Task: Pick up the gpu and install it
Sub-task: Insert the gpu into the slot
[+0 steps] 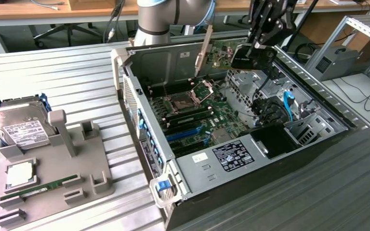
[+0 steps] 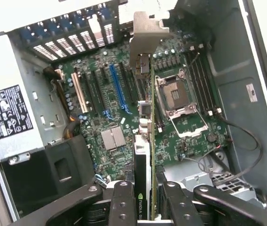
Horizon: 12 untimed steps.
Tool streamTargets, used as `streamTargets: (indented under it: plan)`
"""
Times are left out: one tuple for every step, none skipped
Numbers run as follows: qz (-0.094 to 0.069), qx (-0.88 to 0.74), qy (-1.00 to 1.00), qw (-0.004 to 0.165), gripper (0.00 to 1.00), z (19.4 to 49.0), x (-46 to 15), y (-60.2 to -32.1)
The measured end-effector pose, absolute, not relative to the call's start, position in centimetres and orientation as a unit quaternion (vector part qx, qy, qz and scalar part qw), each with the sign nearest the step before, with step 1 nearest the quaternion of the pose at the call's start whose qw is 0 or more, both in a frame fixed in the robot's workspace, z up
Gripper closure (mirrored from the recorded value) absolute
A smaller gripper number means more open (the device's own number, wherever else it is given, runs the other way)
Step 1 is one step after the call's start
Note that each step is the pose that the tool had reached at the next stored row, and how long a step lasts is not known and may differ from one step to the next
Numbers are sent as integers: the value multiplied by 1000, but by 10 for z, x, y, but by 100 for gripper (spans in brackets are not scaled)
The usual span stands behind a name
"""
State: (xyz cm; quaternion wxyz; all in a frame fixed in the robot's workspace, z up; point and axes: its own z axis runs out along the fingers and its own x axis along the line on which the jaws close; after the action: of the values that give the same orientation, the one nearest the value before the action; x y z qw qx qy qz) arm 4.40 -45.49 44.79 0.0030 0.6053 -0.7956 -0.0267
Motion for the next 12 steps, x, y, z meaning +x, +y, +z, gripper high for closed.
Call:
streamTargets:
  plan:
    - [-27, 612, -790, 3, 73, 448, 44, -455]
    - [-27, 619, -785, 3, 73, 448, 44, -455]
    - [-27, 627, -779, 4, 73, 448, 44, -455]
    - [-26, 634, -773, 4, 73, 448, 44, -455]
    - [-26, 642, -767, 4, 73, 448, 44, -455]
    - [-26, 648, -761, 4, 73, 448, 44, -455]
    - [-26, 655, -755, 5, 73, 448, 44, -455]
    - [-26, 667, -744, 5, 73, 448, 44, -455]
    - [-26, 679, -734, 5, 73, 447, 44, -455]
    - [-26, 687, -726, 6, 73, 447, 44, -455]
    - [-26, 693, -720, 6, 73, 447, 44, -455]
    - [-26, 702, -712, 6, 73, 447, 44, -455]
